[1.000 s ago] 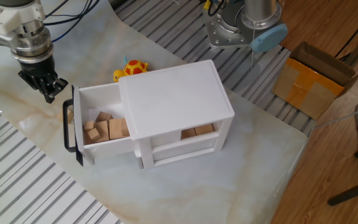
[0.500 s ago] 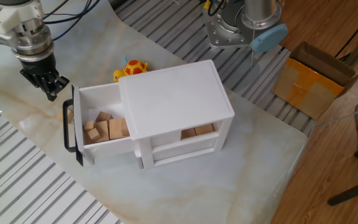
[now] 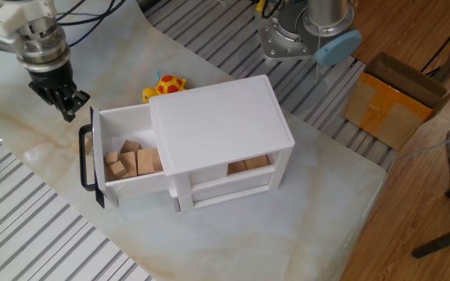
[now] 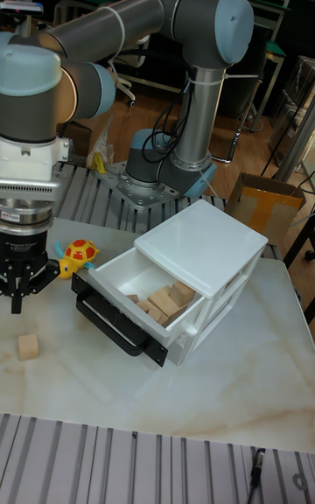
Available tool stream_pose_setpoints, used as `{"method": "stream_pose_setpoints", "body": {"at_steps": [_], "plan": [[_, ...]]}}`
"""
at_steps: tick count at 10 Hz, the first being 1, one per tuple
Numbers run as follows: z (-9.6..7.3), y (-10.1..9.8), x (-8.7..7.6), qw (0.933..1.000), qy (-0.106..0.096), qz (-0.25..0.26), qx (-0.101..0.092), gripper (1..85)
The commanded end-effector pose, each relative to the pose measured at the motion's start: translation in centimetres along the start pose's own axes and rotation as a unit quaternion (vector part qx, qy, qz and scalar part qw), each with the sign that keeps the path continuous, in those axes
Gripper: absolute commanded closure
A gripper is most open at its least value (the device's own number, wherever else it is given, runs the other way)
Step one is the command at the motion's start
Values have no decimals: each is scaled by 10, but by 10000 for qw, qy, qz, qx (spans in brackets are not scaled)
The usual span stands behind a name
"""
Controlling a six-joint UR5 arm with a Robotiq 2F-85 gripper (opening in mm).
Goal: Take something out of a drawer
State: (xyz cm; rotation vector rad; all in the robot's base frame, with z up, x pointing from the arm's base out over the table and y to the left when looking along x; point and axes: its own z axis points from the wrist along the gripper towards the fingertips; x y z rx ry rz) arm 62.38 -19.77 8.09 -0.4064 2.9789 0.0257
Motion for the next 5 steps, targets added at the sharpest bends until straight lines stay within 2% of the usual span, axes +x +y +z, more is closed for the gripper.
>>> {"method": "stream_pose_setpoints", "body": {"at_steps": [1,3,4,5], "plan": [[-8,4,1,10000,-60,36,-26,847],[-4,-1,-4,9999,-108,-54,28,847],[-5,1,-6,9998,-152,-84,-14,847],[-5,-5,-3,9999,-72,-72,97,847]]}}
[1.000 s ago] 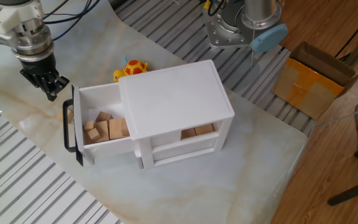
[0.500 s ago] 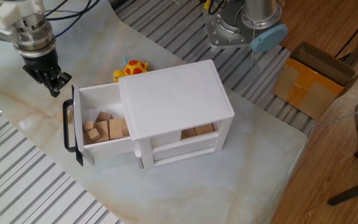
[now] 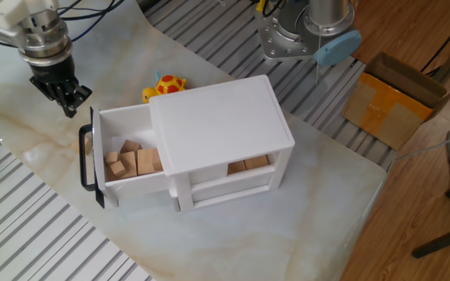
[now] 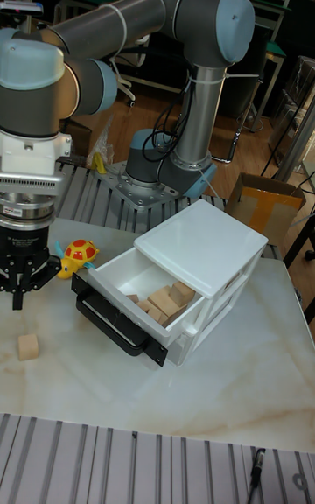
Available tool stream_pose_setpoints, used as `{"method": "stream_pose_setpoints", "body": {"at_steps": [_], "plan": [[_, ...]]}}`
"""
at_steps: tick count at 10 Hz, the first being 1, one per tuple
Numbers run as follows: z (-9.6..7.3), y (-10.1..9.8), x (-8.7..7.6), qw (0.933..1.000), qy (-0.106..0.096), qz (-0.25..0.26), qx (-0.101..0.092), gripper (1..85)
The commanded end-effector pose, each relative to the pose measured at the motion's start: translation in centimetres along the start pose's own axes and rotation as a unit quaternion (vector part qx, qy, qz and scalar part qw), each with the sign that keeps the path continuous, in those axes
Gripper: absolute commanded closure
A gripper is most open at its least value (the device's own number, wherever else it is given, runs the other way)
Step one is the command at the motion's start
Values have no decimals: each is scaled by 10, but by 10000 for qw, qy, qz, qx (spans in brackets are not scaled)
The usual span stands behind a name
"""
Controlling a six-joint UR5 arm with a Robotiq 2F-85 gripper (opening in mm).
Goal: Take something out of a drawer
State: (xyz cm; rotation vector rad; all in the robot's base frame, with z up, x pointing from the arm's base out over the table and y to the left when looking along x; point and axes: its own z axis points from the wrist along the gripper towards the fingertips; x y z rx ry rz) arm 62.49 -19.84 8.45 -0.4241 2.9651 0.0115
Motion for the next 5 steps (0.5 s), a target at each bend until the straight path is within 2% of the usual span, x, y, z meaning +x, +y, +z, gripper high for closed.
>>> {"method": "stream_pose_setpoints", "body": {"at_steps": [1,2,3,5], "plan": [[-2,-20,6,9994,102,-26,335,847],[-4,-28,12,9986,208,-54,479,847],[-4,-31,15,9985,231,-94,496,847],[-1,-23,13,9991,221,-111,348,847]]}}
